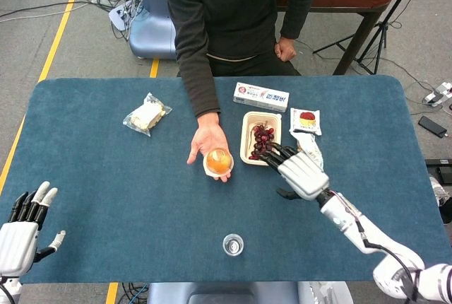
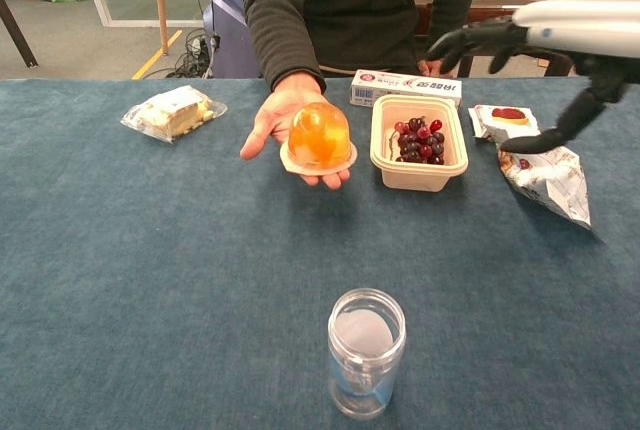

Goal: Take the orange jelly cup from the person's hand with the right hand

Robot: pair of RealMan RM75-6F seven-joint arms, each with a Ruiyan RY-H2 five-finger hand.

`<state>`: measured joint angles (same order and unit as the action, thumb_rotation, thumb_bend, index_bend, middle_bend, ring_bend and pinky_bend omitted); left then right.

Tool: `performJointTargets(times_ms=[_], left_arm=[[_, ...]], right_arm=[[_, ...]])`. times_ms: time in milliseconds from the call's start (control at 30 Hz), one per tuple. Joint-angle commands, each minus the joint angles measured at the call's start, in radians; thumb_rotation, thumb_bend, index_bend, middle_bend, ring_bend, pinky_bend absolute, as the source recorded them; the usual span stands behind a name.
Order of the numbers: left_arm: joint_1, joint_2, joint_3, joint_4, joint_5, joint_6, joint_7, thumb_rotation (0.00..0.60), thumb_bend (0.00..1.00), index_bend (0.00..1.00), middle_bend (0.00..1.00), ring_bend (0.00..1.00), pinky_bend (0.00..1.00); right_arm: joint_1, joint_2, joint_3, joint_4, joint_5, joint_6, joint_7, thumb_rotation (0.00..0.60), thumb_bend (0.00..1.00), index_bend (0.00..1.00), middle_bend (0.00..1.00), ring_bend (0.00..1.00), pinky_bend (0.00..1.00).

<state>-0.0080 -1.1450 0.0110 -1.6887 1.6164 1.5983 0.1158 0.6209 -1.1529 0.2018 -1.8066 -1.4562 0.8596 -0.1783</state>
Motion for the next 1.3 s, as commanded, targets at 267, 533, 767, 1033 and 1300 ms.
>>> performJointTargets(times_ms=[267,533,767,1033,1300], left_arm=[[0.013,0.004,0.002,0.004,0.004,0.019,-0.007,0.600,0.30,0.05,0.00,0.00,0.00],[0.021,0.005,0.004,0.006,0.004,0.026,-0.012,0.600,0.30,0.05,0.00,0.00,0.00],[0.026,0.006,0.005,0.013,-0.001,0.026,-0.021,0.600,0.30,0.05,0.00,0.00,0.00],[0.034,0.009,0.004,0.022,-0.003,0.034,-0.035,0.600,0.30,0.05,0.00,0.00,0.00],[0.035,0.006,0.004,0.027,0.001,0.034,-0.039,0.600,0.30,0.05,0.00,0.00,0.00]], right_arm=[[0.202,-0.191,0.065,0.157,0.176,-0.152,-0.074,0.600,0.24,0.12,0.13,0.01,0.23],[0.301,-0.288,0.077,0.261,0.238,-0.188,-0.090,0.600,0.24,0.12,0.13,0.01,0.23],[0.369,-0.360,0.071,0.341,0.298,-0.215,-0.111,0.600,0.24,0.12,0.13,0.01,0.23],[0.418,-0.401,0.052,0.394,0.348,-0.225,-0.136,0.600,0.24,0.14,0.14,0.01,0.23],[0.435,-0.444,0.035,0.440,0.351,-0.166,-0.170,0.600,0.36,0.39,0.26,0.09,0.33]])
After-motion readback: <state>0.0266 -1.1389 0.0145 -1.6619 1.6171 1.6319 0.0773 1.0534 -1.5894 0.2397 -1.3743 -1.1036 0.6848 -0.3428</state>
